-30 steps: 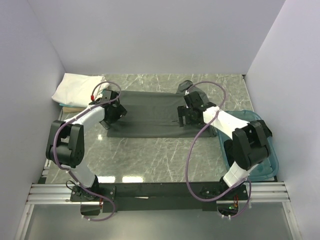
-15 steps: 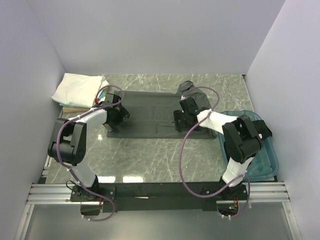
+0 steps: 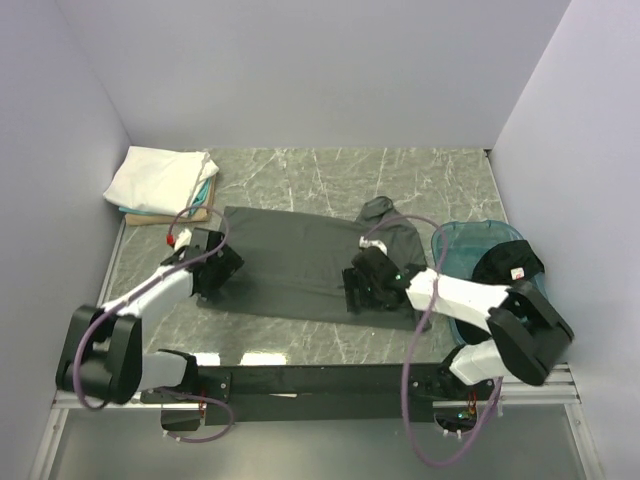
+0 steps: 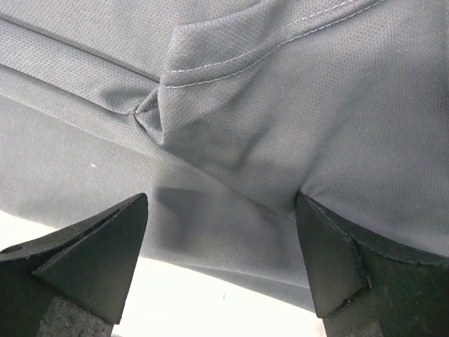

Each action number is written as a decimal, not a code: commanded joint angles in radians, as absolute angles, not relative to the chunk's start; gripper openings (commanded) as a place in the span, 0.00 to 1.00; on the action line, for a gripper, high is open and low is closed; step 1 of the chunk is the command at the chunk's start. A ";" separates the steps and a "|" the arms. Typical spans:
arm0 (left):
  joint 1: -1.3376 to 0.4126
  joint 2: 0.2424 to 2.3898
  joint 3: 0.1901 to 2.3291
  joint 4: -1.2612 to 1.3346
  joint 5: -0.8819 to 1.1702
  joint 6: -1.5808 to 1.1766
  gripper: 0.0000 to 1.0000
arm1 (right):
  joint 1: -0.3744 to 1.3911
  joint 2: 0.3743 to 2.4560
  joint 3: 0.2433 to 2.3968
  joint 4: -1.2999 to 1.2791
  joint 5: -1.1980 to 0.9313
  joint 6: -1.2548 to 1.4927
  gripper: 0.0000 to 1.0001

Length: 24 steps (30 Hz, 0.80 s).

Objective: Fold and stack the t-shirts
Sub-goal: Fold the tshirt

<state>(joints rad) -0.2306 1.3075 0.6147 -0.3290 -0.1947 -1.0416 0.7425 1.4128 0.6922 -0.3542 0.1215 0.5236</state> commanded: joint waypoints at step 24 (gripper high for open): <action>-0.244 1.512 1.219 -0.692 -0.406 -0.989 0.99 | 0.643 0.999 0.874 -0.545 0.237 0.545 1.00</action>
<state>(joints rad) -0.2417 1.4055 1.1049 -0.6777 -0.3393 -1.0317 0.7055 1.0206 0.8928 -0.5583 0.2649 0.5636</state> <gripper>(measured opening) 0.995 0.997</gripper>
